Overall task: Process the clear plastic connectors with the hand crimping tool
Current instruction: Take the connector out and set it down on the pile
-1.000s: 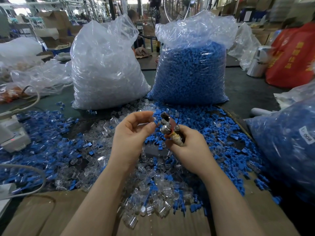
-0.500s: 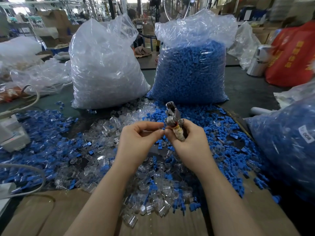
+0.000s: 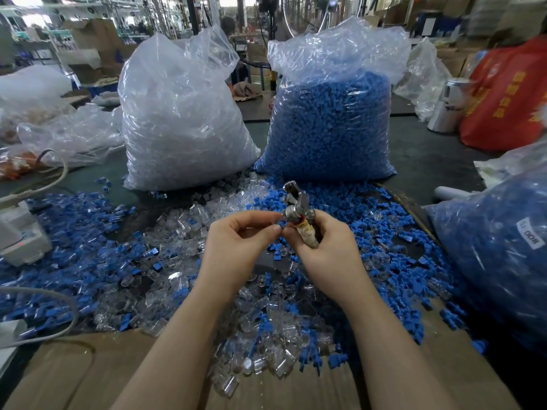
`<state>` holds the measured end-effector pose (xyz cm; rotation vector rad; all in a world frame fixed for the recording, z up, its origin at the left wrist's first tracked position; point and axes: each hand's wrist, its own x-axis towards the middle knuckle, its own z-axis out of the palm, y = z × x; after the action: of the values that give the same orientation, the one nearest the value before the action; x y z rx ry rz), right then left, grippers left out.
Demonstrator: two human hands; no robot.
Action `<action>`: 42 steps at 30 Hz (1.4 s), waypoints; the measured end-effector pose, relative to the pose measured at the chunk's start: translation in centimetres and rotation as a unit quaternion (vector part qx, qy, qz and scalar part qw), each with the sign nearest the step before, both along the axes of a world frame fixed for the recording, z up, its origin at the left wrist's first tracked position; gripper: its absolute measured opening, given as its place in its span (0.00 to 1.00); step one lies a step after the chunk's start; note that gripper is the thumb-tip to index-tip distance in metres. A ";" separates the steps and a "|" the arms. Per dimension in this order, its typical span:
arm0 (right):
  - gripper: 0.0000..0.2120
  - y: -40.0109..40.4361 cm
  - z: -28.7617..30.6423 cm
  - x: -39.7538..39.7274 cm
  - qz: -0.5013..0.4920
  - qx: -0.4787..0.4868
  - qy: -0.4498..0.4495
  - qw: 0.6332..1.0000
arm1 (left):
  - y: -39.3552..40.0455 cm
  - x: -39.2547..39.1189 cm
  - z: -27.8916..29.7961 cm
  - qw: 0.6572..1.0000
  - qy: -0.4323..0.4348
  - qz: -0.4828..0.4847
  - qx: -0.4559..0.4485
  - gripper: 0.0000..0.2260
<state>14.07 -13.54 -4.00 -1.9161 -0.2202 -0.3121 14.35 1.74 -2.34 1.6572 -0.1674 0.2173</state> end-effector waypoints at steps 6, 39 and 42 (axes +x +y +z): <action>0.04 -0.5 -0.1 0.0 -0.001 -0.072 0.033 0.997 | 0.7 0.5 -0.1 0.994 -0.014 0.005 -0.106 0.11; 0.09 -0.4 0.3 -0.3 0.002 -0.203 0.017 0.979 | 1.1 0.7 -0.2 0.991 -0.051 -0.050 -0.113 0.16; 0.09 -0.4 0.3 -0.4 0.000 -0.206 0.014 0.979 | 1.1 0.8 -0.2 0.992 -0.052 -0.048 -0.109 0.15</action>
<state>13.70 -13.92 -3.68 -2.3274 -0.2838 -0.2529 15.10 2.88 -2.50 1.4185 -0.2923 0.2413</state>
